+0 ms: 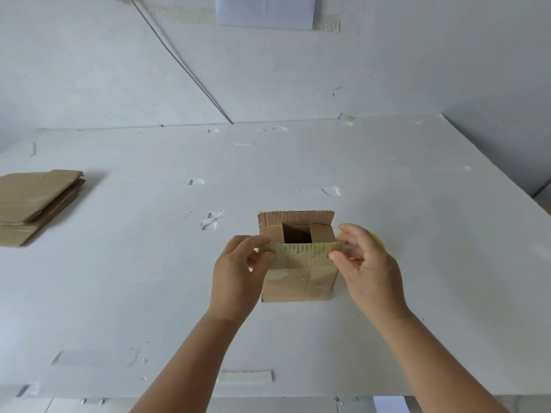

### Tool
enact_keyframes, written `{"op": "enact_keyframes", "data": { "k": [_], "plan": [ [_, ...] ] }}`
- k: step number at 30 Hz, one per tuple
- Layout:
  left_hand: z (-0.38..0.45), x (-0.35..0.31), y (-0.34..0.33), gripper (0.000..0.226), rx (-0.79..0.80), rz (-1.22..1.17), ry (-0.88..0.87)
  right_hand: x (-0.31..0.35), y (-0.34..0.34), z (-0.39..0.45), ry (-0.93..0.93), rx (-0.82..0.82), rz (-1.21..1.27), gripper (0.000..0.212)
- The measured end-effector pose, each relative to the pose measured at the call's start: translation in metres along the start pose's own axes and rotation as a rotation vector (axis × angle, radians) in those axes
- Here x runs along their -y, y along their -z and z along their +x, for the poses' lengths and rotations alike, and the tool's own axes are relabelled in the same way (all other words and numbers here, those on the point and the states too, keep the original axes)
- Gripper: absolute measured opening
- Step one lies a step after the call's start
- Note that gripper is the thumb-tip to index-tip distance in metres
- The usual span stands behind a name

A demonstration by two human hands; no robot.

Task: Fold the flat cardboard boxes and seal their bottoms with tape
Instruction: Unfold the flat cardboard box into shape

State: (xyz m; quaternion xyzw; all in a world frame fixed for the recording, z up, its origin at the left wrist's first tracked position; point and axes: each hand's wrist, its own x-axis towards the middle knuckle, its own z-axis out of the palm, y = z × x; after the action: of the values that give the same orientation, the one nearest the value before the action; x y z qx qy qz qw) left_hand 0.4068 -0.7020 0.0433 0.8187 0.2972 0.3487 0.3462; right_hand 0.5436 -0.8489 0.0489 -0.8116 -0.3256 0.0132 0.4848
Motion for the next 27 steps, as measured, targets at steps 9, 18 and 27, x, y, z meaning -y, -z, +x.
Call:
{"op": "enact_keyframes", "data": {
  "k": [9,18,27],
  "plan": [
    [0.009,0.003,-0.002,0.062,0.092,0.11,-0.043,0.001,0.003,0.019,0.139,0.218,-0.308,0.069],
    [0.019,0.002,0.001,0.043,0.303,0.46,-0.322,0.006,0.001,0.028,0.333,0.312,-0.488,0.046],
    [0.006,-0.019,-0.023,0.08,0.574,0.647,-0.388,-0.002,-0.005,0.012,0.379,0.314,-0.513,0.041]
  ]
}}
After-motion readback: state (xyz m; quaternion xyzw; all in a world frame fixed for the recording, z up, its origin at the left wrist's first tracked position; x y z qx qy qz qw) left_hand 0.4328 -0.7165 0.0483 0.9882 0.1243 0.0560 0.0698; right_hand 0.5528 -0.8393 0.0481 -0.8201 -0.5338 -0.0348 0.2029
